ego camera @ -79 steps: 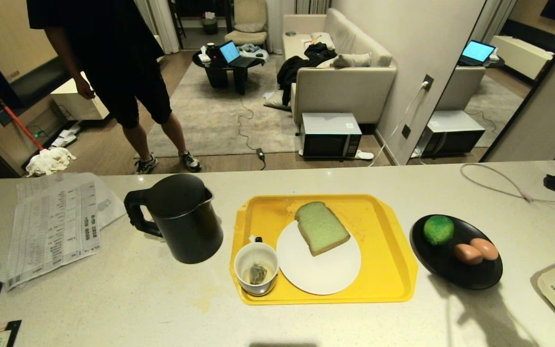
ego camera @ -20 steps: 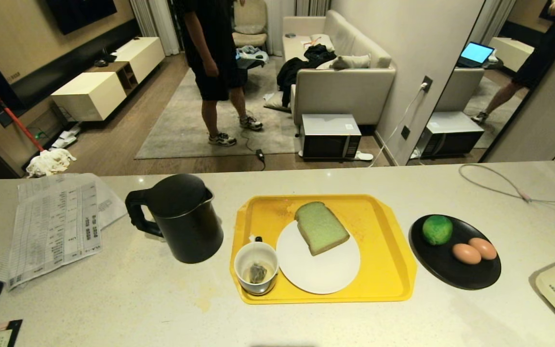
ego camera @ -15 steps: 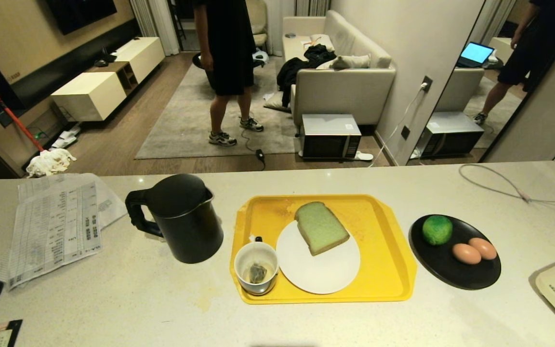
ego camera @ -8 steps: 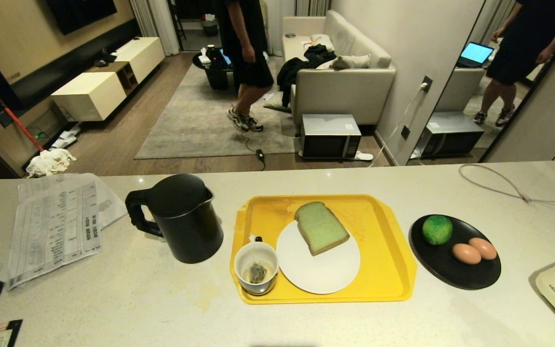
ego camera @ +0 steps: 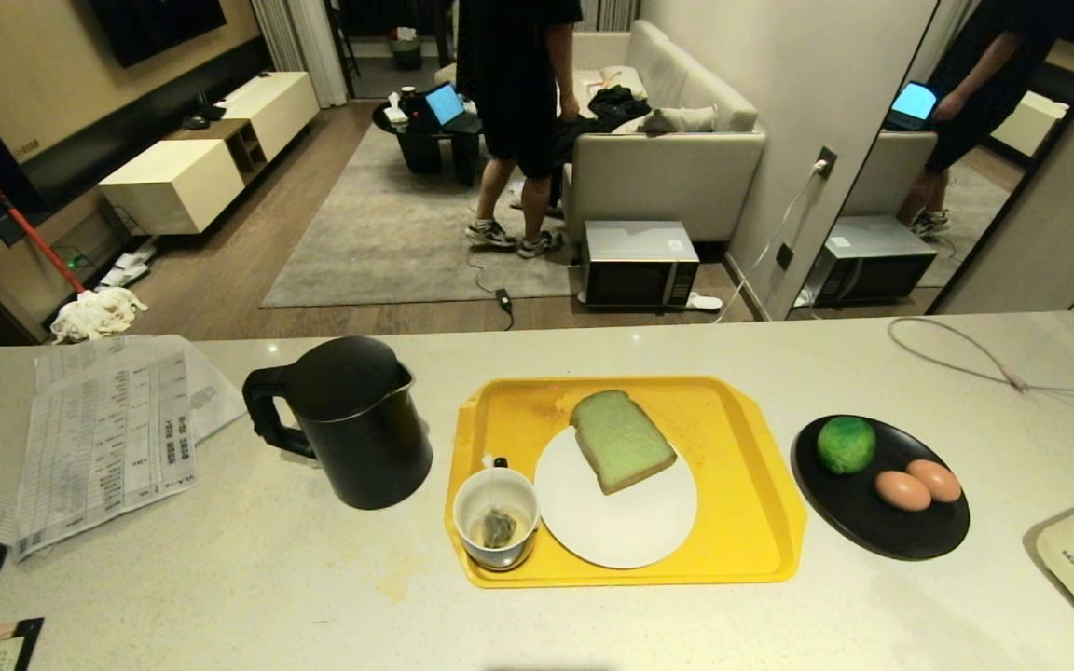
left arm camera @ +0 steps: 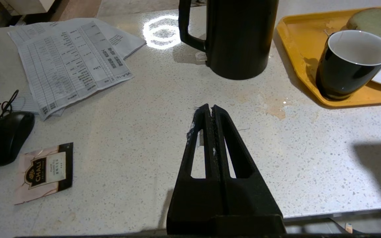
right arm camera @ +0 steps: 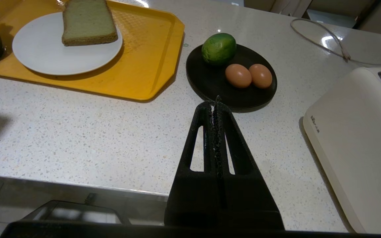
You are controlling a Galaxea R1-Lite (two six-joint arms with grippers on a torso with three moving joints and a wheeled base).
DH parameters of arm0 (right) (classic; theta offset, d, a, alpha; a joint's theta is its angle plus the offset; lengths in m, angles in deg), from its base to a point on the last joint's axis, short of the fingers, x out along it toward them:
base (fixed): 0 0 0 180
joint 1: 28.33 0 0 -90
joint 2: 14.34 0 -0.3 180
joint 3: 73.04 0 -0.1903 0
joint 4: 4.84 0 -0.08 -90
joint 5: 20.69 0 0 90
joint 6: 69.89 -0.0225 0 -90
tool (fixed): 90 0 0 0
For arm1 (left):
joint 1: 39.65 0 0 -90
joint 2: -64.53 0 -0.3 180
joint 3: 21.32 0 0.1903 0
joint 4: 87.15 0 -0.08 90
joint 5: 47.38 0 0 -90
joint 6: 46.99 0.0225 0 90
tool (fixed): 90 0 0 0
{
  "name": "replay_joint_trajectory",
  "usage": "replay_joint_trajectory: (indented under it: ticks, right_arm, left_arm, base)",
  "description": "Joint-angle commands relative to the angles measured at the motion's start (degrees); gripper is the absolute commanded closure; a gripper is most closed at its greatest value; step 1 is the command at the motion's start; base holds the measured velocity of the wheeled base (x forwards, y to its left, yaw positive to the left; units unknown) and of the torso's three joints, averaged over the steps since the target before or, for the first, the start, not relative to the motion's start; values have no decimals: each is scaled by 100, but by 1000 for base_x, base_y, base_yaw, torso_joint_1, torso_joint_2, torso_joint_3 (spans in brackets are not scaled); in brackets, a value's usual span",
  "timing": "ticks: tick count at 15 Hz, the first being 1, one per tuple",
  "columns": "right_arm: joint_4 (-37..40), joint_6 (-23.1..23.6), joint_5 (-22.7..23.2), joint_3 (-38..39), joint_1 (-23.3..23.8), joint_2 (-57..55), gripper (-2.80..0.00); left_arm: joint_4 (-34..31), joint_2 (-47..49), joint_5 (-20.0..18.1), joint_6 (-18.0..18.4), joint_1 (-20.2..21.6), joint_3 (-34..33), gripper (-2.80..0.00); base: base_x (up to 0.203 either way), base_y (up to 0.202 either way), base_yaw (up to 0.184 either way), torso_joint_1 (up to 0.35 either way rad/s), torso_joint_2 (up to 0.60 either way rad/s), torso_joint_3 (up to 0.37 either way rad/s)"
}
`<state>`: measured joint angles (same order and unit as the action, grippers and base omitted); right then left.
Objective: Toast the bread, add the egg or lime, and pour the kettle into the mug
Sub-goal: Pick up the egg
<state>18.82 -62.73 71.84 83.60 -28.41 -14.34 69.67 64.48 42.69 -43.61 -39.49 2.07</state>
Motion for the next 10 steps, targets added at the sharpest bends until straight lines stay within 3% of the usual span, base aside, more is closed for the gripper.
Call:
replay_joint_trajectory:
  ticks: [1, 3, 10]
  right_arm:
    - [6, 5, 3, 18, -1, -9, 0]
    - [6, 5, 3, 18, -1, -3, 0]
    - [6, 5, 2, 18, -1, 0, 0]
  left_arm:
    - [8, -4, 10, -181, 2, -2, 0]
    - [8, -4, 19, -338, 2, -2, 0]
    - [8, -4, 19, -338, 2, -2, 0]
  base:
    - [0, 0, 0, 0, 0, 0]
    - [0, 0, 0, 0, 0, 0]
    - [0, 0, 0, 20, -30, -17]
